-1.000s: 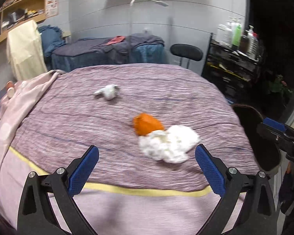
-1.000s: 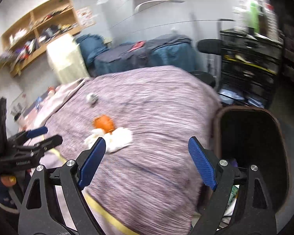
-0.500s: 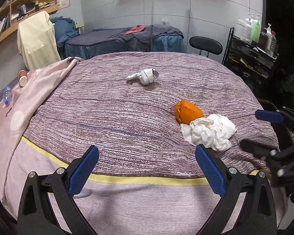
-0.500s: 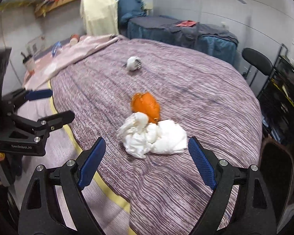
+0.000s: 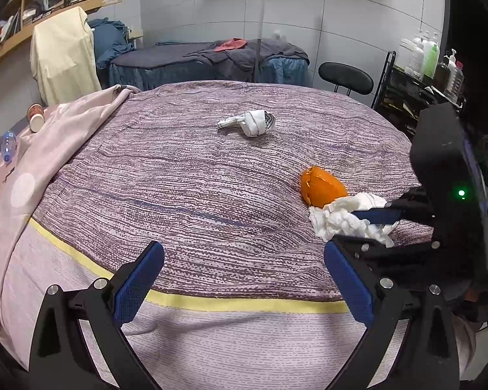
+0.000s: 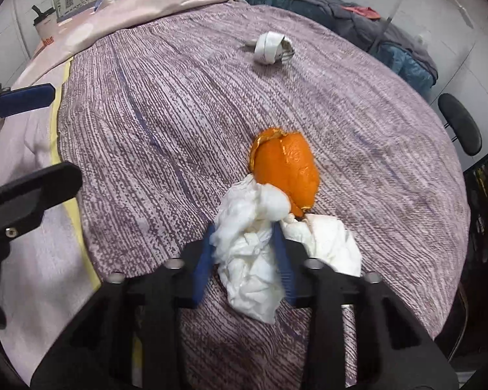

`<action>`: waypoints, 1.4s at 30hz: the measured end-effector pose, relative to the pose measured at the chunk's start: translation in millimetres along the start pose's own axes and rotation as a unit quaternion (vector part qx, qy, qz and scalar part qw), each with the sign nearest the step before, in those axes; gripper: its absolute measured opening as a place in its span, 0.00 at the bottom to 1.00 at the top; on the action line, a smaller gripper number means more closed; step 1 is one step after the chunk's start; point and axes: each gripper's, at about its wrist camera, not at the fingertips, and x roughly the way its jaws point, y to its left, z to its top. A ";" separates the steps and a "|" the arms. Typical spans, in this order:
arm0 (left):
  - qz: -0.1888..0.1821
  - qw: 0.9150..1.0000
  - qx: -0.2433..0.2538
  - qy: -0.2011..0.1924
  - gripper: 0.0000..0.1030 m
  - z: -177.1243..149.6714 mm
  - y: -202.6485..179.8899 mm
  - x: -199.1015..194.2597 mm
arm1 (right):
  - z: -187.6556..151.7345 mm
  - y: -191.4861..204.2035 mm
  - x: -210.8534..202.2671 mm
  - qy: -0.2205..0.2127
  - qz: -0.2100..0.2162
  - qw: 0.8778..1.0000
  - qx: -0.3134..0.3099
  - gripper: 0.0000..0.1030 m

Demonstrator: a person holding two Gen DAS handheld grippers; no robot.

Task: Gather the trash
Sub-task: 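Grasp the white crumpled tissue with the right tool and lift it, then close the left tool on the orange peel and lift it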

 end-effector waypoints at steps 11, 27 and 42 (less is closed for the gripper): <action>-0.023 1.000 0.006 0.015 0.94 10.6 -7.0 16.5 | -34.0 -53.0 -81.0 -0.131 0.034 0.984 0.118 0.21; -0.079 0.992 0.055 0.075 0.94 42.0 -70.8 71.8 | -103.6 -108.4 -115.9 -0.155 -0.003 0.963 0.223 0.21; -0.058 0.985 0.042 0.154 0.81 63.0 -98.7 131.7 | -142.5 -125.8 -108.0 -0.150 0.005 0.951 0.272 0.21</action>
